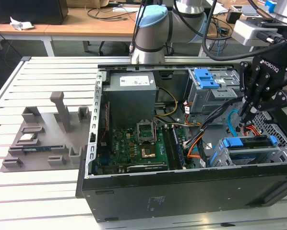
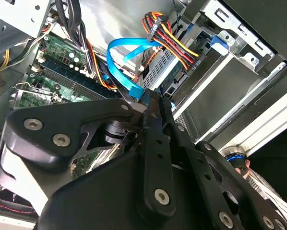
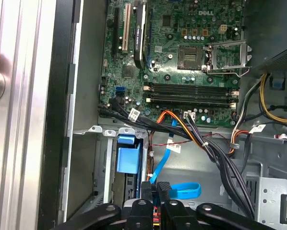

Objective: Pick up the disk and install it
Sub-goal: 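Insert the second disk wire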

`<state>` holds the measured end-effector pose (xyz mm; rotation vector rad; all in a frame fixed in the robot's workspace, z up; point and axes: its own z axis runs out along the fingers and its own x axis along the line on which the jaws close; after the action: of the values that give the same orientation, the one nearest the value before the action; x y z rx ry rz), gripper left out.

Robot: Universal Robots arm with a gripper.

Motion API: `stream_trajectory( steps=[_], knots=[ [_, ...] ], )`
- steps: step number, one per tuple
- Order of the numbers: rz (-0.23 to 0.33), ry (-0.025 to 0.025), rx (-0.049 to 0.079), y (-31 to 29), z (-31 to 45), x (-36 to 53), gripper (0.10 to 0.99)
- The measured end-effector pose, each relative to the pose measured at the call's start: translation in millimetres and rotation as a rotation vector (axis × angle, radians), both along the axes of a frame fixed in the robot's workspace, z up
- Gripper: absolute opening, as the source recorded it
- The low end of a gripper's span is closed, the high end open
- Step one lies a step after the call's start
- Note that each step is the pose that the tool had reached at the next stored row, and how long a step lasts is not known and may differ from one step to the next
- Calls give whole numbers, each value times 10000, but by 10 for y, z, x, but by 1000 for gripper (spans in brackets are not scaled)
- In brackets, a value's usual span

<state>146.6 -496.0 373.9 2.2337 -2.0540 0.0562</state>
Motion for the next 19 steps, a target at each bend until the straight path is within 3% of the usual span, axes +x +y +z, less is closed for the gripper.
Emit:
stream_trajectory(
  steps=[3,6,8,10,14,19],
  knots=[
    [2,-1,-21,-9,-3,0,161],
    [2,0,-75,-66,-2,0,161],
    [2,0,-88,-158,-4,0,161],
    [2,0,-76,-213,-18,1,161],
    [2,0,-49,-241,-94,19,161],
    [2,5,-39,-240,-197,130,161]
  ],
)
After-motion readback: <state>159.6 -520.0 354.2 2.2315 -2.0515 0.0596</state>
